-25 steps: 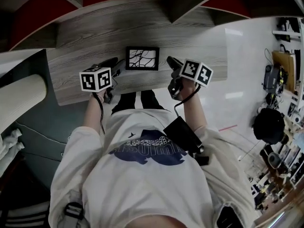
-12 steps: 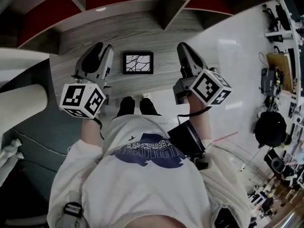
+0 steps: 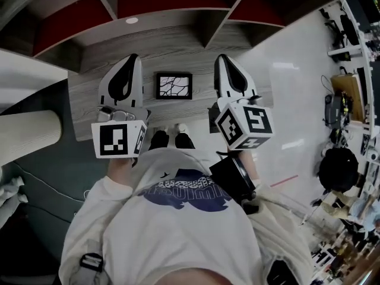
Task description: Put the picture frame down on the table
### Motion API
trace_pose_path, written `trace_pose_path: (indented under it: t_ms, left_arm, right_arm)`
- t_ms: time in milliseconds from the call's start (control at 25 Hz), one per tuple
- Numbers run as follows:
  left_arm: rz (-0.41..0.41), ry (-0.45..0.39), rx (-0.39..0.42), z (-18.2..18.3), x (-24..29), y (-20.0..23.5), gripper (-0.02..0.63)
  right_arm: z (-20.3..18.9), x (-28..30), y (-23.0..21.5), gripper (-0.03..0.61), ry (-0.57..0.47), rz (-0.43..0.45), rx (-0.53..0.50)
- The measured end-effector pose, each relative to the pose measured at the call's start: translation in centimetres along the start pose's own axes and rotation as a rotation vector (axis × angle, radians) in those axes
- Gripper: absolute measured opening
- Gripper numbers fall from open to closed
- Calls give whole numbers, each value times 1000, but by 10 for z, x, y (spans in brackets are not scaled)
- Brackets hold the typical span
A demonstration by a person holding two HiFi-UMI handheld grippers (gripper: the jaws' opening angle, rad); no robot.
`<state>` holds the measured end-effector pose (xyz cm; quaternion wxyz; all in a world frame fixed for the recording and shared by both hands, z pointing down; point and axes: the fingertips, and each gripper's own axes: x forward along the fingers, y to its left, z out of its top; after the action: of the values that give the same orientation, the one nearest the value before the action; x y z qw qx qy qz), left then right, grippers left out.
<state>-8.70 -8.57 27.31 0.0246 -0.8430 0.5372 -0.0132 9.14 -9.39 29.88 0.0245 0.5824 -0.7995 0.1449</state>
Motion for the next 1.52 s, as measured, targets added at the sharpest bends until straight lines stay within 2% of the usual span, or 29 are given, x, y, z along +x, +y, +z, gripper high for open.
trace_pose_path:
  t_ms: [320,600,760,1080,1280,1400,1520]
  left_arm:
    - [22,-39,25,8,-5,9,8]
    - [29,-75,37,18,-6,10,8]
    - [29,-85,39,22,-7,11,8]
    - [33,-77,40,20,-5,14,8]
    - [45,-63,40,17,-7,17,8]
    - [50,-59,44,17,-8,18,8]
    - [54,-55,46,16,-8,20,8]
  right_arm:
    - [16,0,11,-2,-71,-31,-83]
    - [42,-13,18,-2,-208,-46,-169]
    - [50,-18,19,-2,-254,-68,-185]
    - [48,-15,15,-2,-251,-82,-167]
    - [41,-11,3,-2,-217,-135,-182]
    - [30,-13,-9,-2,-209,-159,-138]
    - [30,-14,-10,-2,-212,-163,-142]
